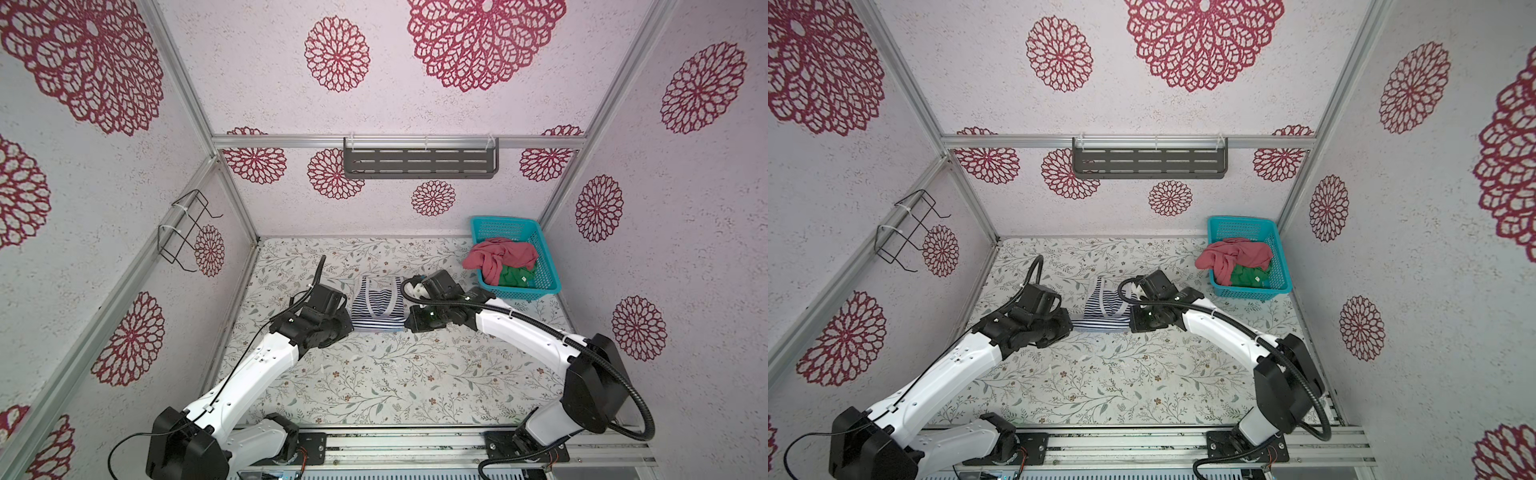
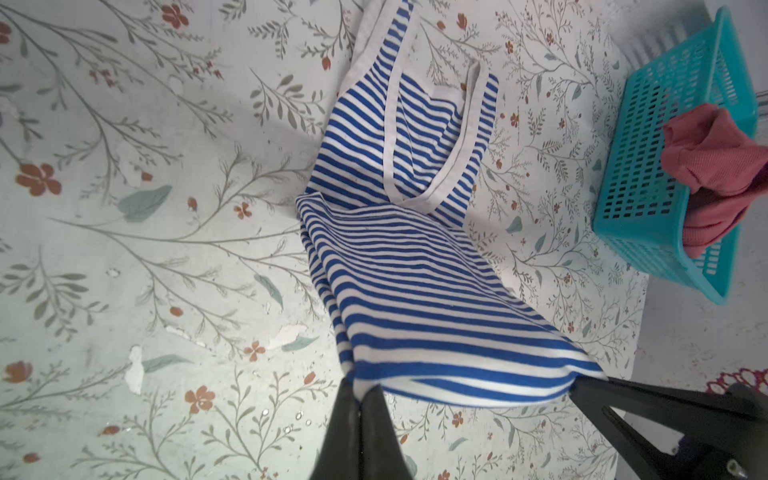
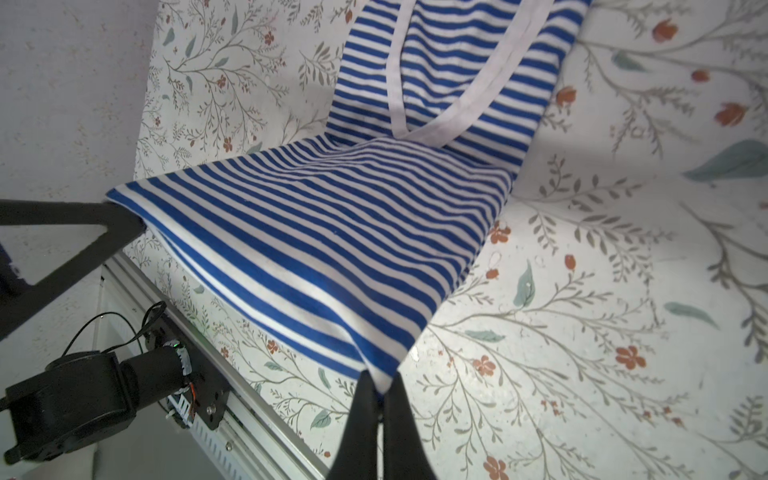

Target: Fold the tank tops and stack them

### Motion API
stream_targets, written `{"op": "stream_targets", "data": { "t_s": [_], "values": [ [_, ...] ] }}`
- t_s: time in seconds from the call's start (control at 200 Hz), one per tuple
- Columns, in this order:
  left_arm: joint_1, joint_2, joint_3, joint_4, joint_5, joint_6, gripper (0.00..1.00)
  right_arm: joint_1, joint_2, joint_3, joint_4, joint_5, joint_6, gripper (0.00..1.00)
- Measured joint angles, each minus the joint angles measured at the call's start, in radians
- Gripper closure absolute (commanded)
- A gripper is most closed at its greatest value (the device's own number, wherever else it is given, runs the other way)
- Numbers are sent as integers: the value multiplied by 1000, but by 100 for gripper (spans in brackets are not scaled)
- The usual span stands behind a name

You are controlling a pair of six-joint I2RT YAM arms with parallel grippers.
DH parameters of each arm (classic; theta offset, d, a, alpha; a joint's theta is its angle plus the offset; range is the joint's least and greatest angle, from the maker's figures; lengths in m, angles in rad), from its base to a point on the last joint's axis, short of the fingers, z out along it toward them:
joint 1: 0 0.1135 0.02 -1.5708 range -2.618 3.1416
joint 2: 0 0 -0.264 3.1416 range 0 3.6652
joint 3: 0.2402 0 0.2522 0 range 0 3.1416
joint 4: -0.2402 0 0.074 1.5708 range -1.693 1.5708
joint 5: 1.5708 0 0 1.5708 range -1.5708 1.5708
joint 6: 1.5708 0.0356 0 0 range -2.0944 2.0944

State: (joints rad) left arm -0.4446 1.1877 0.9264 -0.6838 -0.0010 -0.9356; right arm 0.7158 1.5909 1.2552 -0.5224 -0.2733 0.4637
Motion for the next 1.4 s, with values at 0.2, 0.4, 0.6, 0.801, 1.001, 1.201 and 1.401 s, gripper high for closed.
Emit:
{"op": "stream_targets", "data": {
  "t_s": [0.2,0.4,0.6,0.801,1.001,1.201,1.401],
  "values": [
    [83,108,71,81,27,101,100,-46,138,149,-8,4,-75,100],
    [141,248,170,142,71,204,100,-103,258,269,-12,-4,-123,100],
    [202,385,310,155,124,295,100,-145,342,374,0,-45,-158,100],
    [220,540,418,192,162,353,100,-185,429,435,33,-51,-174,100],
    [229,694,499,231,189,383,100,-220,536,490,58,-64,-175,100],
    [258,854,608,275,206,390,85,-243,676,634,69,-63,-189,57],
    [322,943,694,273,171,409,37,-291,750,718,64,5,-220,32]
  ]
}}
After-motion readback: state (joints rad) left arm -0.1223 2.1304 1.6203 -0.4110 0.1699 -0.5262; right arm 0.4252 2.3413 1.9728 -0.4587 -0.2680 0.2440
